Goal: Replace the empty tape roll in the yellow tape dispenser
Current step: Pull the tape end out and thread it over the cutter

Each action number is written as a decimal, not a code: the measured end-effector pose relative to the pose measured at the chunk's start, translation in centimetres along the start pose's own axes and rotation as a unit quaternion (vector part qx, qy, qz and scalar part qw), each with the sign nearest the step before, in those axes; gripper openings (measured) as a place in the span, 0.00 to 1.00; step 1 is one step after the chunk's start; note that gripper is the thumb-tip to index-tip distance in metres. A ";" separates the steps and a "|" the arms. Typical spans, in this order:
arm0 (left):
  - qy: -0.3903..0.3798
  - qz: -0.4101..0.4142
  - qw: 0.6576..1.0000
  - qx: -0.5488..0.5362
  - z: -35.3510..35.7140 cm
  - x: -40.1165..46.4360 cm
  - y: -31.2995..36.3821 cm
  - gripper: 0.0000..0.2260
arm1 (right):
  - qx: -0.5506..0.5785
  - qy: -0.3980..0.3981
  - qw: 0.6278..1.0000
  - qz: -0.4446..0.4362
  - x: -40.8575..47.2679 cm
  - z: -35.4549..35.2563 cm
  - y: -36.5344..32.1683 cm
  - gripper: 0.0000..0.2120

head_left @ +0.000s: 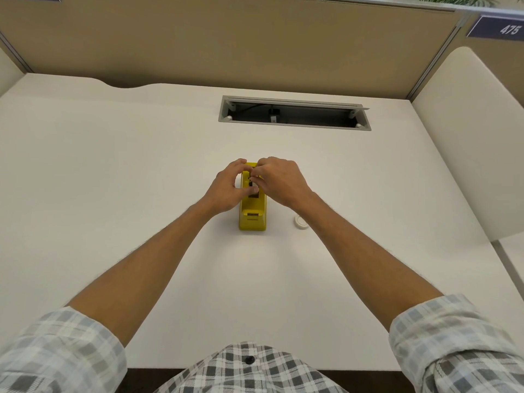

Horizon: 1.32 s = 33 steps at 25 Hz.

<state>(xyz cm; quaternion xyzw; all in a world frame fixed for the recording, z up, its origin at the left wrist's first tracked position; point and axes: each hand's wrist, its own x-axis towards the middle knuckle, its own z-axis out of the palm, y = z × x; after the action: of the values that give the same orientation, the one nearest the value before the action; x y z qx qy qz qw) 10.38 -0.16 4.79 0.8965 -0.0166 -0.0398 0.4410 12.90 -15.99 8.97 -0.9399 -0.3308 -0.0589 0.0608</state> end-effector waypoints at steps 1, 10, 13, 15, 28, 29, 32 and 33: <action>0.001 -0.001 1.000 -0.002 0.0 0.0 0.0 0.21 | -0.004 0.000 1.000 -0.001 0.0 0.0 0.0 0.13; -0.001 0.000 1.000 -0.007 -0.1 0.0 0.2 0.24 | -0.036 -0.003 0.999 -0.003 0.0 0.2 -0.4 0.08; -0.005 0.001 1.000 0.010 -0.1 0.2 0.1 0.23 | -0.028 -0.006 1.000 0.005 -0.1 0.0 -0.5 0.09; -0.005 0.000 1.000 0.017 0.0 0.3 0.1 0.22 | -0.032 -0.007 0.999 0.005 -0.1 -0.1 -0.5 0.10; 0.000 -0.009 1.000 0.018 -0.1 0.2 0.4 0.24 | -0.029 -0.001 1.000 -0.005 -0.3 -0.3 -0.8 0.10; 0.000 -0.009 1.000 0.018 -0.1 0.2 0.4 0.24 | -0.029 0.001 1.000 -0.004 -0.3 -0.3 -0.8 0.10; 0.002 -0.009 1.000 0.018 -0.1 0.2 0.3 0.24 | -0.025 -0.001 1.000 0.004 -0.3 -0.2 -0.7 0.10; 0.003 -0.010 1.000 0.019 -0.1 0.1 0.3 0.24 | -0.022 -0.003 1.000 0.008 -0.2 -0.2 -0.7 0.10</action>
<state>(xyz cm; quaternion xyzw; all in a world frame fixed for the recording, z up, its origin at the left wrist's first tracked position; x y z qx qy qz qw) 10.53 -0.32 5.06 0.9048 -0.0069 -0.0414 0.4238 12.29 -15.60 9.21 -0.9438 -0.3221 -0.0629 0.0398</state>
